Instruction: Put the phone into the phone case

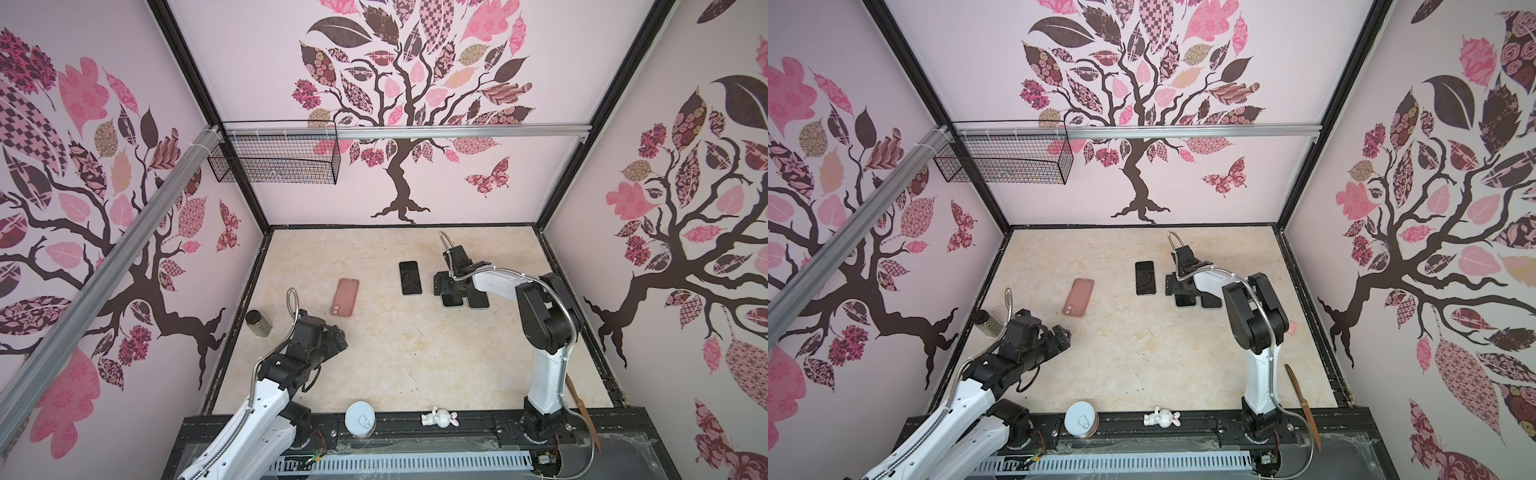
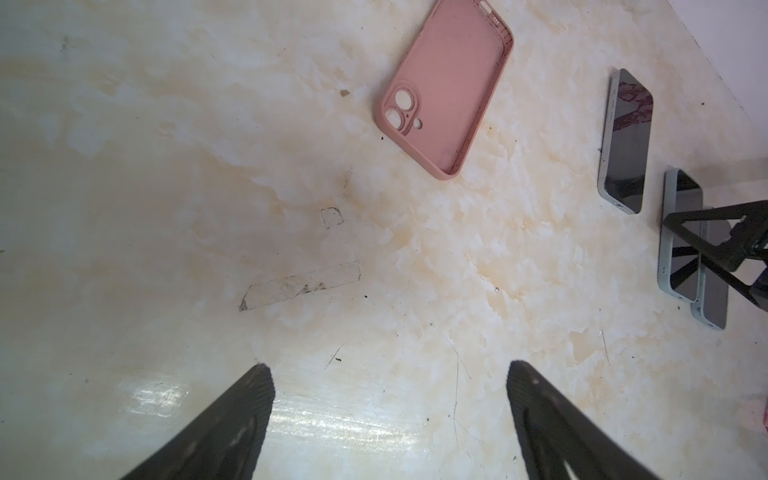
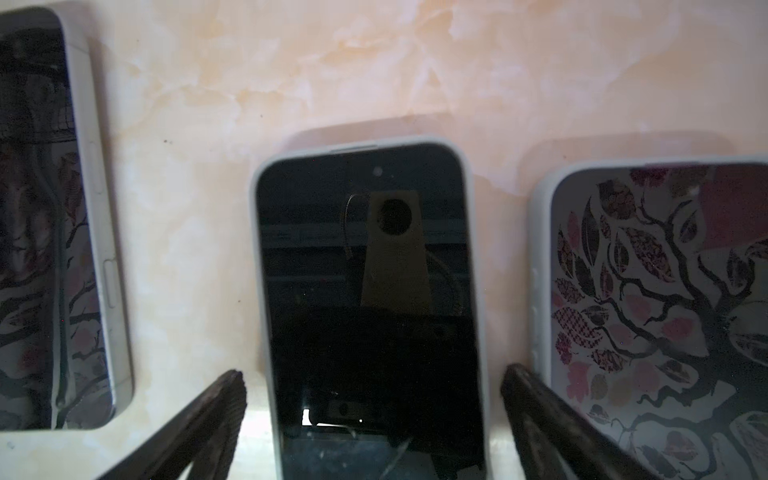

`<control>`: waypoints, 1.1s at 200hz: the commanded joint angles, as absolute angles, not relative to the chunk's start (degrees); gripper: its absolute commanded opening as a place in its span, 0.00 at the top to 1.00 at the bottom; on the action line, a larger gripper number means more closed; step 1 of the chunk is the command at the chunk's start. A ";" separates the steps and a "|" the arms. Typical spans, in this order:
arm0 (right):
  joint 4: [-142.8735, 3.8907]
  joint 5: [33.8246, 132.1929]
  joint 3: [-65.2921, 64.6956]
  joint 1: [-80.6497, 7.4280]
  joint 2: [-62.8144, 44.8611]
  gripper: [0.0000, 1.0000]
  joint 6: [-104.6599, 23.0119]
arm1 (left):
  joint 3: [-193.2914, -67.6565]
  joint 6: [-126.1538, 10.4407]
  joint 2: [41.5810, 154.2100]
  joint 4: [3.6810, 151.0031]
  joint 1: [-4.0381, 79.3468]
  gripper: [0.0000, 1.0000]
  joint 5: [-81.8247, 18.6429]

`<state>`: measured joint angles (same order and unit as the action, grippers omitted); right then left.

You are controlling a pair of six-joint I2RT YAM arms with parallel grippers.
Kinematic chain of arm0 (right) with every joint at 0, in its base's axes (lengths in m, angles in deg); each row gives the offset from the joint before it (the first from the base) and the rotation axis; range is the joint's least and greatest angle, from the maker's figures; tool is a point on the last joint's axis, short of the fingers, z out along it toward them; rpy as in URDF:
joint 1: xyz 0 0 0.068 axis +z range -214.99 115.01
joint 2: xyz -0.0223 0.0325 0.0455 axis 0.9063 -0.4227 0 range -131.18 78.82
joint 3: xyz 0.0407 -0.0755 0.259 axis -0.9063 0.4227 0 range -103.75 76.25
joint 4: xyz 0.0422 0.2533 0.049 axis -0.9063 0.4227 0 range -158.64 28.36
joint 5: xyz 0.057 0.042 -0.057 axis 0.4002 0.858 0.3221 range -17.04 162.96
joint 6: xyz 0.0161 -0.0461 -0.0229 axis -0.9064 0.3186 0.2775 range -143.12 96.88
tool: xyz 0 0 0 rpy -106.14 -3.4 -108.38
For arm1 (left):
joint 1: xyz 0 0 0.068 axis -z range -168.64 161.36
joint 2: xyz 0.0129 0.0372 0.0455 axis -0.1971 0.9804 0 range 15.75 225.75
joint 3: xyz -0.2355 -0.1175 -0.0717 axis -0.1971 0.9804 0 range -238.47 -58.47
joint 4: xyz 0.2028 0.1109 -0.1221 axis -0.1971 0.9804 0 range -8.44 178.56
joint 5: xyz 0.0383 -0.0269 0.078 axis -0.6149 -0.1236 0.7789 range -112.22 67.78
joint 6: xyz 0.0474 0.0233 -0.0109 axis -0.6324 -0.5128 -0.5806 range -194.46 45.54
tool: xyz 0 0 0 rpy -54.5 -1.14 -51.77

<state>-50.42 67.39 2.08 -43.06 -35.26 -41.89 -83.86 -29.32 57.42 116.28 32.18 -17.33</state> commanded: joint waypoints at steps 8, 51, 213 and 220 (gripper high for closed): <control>-48.82 71.61 4.09 -43.47 -29.52 0.00 -38.01 | -84.88 -30.54 59.54 113.21 31.67 0.10 -16.63; -52.79 76.26 11.38 -43.37 -17.72 0.00 -35.30 | -87.69 -32.61 66.93 109.71 26.39 0.13 -18.77; -49.18 81.04 25.83 -33.94 2.01 0.00 -35.01 | -104.53 -39.01 101.54 104.57 17.07 0.38 -28.81; -49.13 81.10 26.10 -33.96 2.14 0.00 -34.77 | -105.16 -39.40 102.75 104.59 17.41 0.40 -28.80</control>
<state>-49.88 80.38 25.03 -33.79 -0.18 -35.13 -101.08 -37.12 99.54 104.02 16.82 -28.81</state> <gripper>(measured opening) 0.995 0.625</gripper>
